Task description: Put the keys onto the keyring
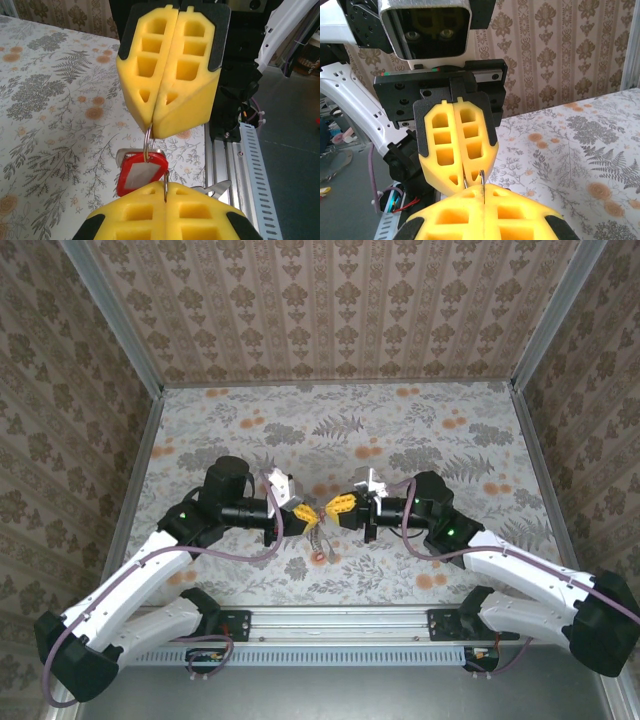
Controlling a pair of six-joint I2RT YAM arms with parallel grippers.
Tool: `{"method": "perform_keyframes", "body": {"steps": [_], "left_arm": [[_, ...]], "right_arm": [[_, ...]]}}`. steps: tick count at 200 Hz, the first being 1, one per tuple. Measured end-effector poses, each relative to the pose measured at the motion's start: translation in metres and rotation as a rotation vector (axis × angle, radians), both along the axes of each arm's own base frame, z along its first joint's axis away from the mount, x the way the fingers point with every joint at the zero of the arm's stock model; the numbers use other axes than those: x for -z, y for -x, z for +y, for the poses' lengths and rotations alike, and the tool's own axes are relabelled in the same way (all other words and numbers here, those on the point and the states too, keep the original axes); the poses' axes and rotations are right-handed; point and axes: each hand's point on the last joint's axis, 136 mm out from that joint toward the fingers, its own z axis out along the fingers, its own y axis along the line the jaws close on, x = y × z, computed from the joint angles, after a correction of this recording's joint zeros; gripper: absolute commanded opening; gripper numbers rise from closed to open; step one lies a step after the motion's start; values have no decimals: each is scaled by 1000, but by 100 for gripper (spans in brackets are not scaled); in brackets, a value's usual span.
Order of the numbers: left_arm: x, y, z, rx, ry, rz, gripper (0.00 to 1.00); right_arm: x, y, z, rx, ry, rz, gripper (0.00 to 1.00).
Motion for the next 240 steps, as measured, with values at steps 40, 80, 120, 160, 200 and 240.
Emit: {"method": "perform_keyframes", "body": {"steps": [40,80,120,160,200,240], "left_arm": [[0,0,0,0,0,0,0],[0,0,0,0,0,0,0],[0,0,0,0,0,0,0],[0,0,0,1,1,0,0],[0,1,0,4,2,1,0],[0,1,0,7,3,3,0]], "right_arm": [[4,3,1,-13,15,13,0],[4,6,1,-31,14,14,0],[4,7,2,-37,13,14,0],[6,7,3,-42,18,20,0],[6,8,4,-49,19,21,0],[5,8,4,-50,18,16,0]]}}
